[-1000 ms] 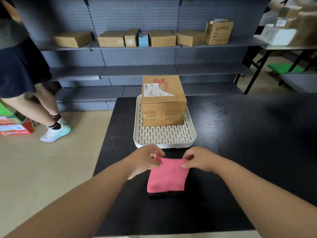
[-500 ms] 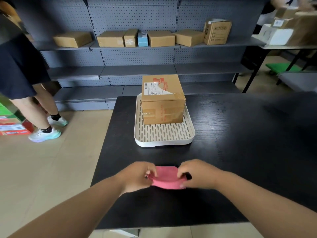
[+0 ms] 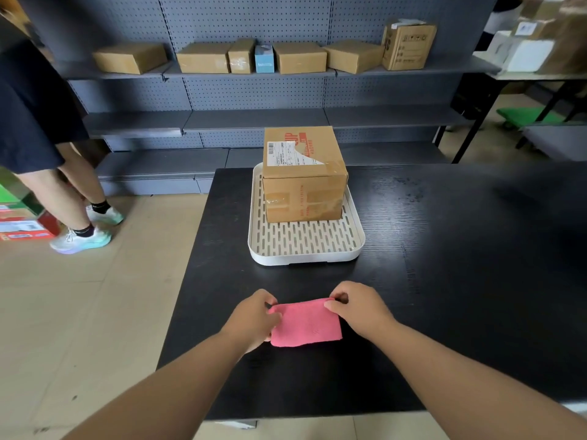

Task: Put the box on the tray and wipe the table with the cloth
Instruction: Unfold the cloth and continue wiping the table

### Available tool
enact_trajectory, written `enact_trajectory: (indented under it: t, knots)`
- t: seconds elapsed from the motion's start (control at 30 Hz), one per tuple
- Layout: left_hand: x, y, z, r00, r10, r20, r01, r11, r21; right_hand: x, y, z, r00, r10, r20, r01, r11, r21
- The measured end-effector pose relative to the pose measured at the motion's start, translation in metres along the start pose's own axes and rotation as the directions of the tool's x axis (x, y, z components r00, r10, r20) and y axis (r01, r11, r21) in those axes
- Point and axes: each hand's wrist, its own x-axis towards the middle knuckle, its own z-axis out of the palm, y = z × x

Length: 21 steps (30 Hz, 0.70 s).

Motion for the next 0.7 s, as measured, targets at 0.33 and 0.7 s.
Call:
enact_trajectory:
  t: [0.33, 0.7]
  knots:
    - [0.007, -0.001, 0.016, 0.948, 0.199, -0.248, -0.122, 0.948, 0.295, -0.018, 0.004, 0.015, 0.876, -0.474, 0.091, 0.474, 0.809, -0.348]
    - [-0.007, -0.022, 0.009, 0.876, 0.377, 0.300, -0.460, 0.467, 0.755, -0.011, 0.024, 0.022, 0.882, -0.319, 0.348, 0.452, 0.784, -0.426]
